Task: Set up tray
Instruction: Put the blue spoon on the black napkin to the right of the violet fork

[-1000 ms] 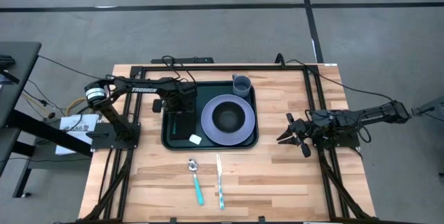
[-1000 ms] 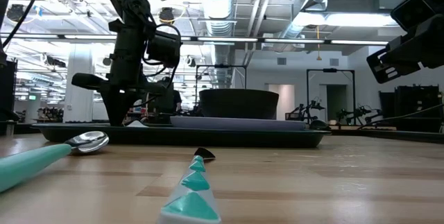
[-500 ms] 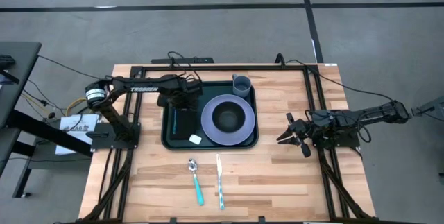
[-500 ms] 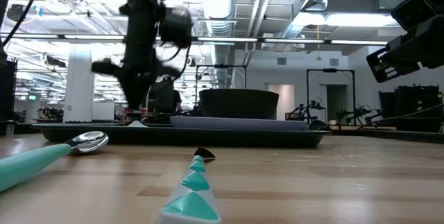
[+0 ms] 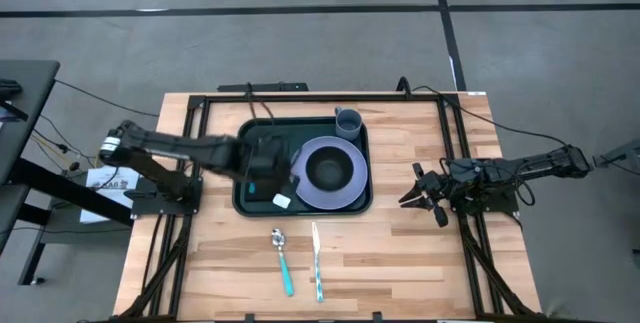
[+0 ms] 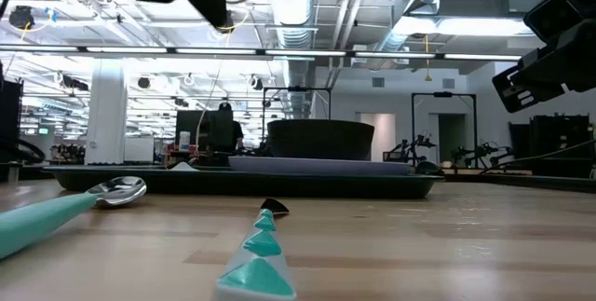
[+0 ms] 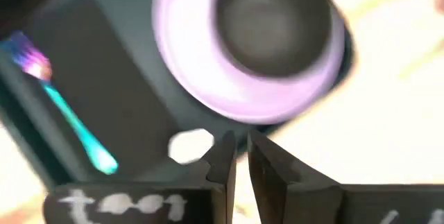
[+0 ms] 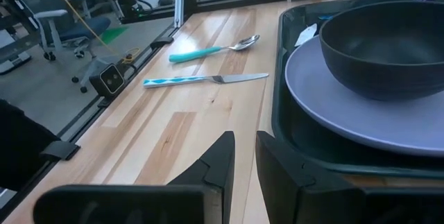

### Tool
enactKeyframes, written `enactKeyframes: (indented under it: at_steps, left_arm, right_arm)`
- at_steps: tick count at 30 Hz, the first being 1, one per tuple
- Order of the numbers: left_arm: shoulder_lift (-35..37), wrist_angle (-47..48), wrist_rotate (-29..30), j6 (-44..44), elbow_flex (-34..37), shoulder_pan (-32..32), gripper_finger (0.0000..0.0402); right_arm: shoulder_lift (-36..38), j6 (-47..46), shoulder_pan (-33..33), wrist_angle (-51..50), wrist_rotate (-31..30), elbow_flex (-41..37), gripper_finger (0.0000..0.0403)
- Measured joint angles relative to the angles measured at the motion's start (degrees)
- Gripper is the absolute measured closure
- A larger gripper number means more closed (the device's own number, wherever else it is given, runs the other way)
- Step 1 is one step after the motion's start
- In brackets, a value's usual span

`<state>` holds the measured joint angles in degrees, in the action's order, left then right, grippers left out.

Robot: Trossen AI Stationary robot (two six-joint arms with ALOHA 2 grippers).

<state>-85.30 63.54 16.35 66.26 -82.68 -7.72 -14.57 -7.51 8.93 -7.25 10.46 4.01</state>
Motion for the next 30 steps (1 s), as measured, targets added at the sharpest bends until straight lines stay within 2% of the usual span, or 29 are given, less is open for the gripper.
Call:
enactKeyframes:
  at_steps: [5,9,11,14,17,19,21,25,30]
  left_arm:
    - [0.04,-5.74,0.78,6.97,3.12,-8.90,0.0376]
    - [-0.02,-11.89,1.62,15.14,9.80,-13.02,0.0376]
    - [-0.02,-12.55,-0.06,19.66,13.65,-13.76,0.0376]
    - [-0.04,-17.01,-6.56,25.68,20.38,-13.36,0.0376]
    - [-0.04,-28.17,-11.13,29.34,25.64,-13.28,0.0376]
    - [-0.17,-35.34,-11.61,31.94,28.22,-13.80,0.0376]
    - [-0.22,-37.60,-10.53,33.76,28.92,-14.79,0.0376]
    - [0.62,-35.68,-6.77,36.88,28.92,-17.03,0.0376]
    - [0.70,-36.26,-7.82,40.50,28.92,-20.20,0.0376]
  right_arm:
    - [0.02,-0.02,0.00,-0.02,0.00,0.00,0.0349]
    - [0.00,-0.02,0.00,-0.02,0.00,0.00,0.0349]
    - [0.02,-0.02,-0.02,-0.02,-0.03,0.00,0.0349]
    - [0.02,-0.04,-0.02,-0.04,-0.10,0.00,0.0349]
    - [0.00,-0.07,-0.02,-0.04,-0.11,0.00,0.0349]
    - [0.02,-0.09,-0.02,-0.05,-0.11,0.00,0.0349]
    - [0.02,-0.09,-0.02,-0.13,-0.15,0.00,0.0349]
    - [0.02,-2.42,-0.04,-0.58,-0.29,0.00,0.0349]
    - [-0.42,-5.99,-0.04,-1.76,-0.55,0.04,0.0349]
